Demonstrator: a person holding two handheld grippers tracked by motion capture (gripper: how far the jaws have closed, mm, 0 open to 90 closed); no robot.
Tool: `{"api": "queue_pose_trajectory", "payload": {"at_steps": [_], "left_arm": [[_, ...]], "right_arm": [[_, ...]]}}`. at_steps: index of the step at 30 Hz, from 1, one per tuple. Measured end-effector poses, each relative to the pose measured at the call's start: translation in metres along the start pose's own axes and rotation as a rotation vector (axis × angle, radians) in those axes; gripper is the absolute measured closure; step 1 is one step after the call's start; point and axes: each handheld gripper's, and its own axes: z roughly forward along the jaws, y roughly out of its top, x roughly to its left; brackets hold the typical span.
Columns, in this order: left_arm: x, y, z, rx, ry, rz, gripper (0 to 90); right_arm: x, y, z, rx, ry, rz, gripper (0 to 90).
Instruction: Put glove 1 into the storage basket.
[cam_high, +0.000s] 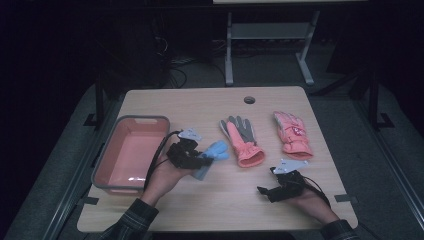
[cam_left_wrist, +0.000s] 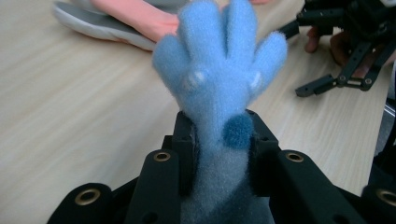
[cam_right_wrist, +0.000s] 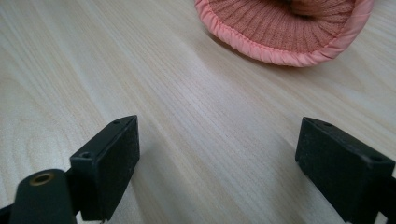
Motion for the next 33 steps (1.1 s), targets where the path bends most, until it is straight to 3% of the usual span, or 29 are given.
{"api": "queue_pose_trajectory", "payload": {"at_steps": [6,17,33], "left_arm": [[0.015,0.005,-0.019,-0.019,0.034,-0.008,70.2],[0.043,0.006,-0.047,-0.011,0.111,-0.018,70.2],[0.081,-0.007,-0.079,-0.020,0.229,-0.077,70.2]], "right_arm": [[0.000,0.000,0.000,0.002,0.001,-0.003,12.9],[0.000,0.000,0.000,0.000,-0.001,-0.002,12.9],[0.000,0.000,0.000,0.001,0.000,0.000,12.9]]}}
